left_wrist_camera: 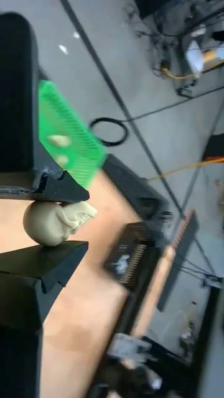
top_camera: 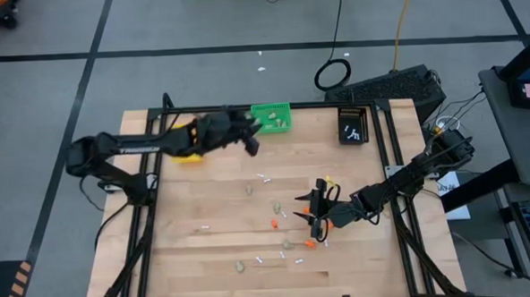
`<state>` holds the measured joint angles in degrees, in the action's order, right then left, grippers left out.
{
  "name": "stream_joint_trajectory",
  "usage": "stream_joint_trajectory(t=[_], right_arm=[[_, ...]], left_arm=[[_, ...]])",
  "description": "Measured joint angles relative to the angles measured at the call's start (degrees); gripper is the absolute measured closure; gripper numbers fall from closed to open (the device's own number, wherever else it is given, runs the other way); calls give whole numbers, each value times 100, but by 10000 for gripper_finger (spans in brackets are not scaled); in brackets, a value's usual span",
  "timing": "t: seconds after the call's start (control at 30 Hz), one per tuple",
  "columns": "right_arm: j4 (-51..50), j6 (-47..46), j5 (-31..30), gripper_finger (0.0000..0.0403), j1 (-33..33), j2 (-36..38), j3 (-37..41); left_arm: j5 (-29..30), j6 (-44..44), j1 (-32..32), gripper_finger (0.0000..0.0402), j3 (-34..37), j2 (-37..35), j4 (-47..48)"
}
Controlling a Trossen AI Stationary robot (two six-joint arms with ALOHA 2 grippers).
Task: Sort Halloween decoration
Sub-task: Put the gray skull toy into the green bin
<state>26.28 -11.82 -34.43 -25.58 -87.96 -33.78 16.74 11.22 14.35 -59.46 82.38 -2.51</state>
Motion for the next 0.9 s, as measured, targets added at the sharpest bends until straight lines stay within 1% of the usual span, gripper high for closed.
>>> stream_joint_trajectory(t=[0.17,0.23,0.4,0.53,0.7,0.9], right_arm=[[-36,-6,1,204,-2,1,1],[-58,-46,1,204,-1,0,0],[-110,-87,2,204,-2,0,2],[-131,-94,2,204,-2,1,1],[-133,-74,2,204,-2,0,0],[-139,-57,1,204,-2,0,1]], left_arm=[[-265,-326,548,320,-739,628,547],[-492,-407,737,320,-1051,902,1017],[-817,-415,1089,320,-1935,1666,1607],[-974,-417,1276,320,-2427,2212,1984],[-1016,-432,1409,320,-2835,2798,2296],[-1014,-425,1451,320,-3029,3305,2574]])
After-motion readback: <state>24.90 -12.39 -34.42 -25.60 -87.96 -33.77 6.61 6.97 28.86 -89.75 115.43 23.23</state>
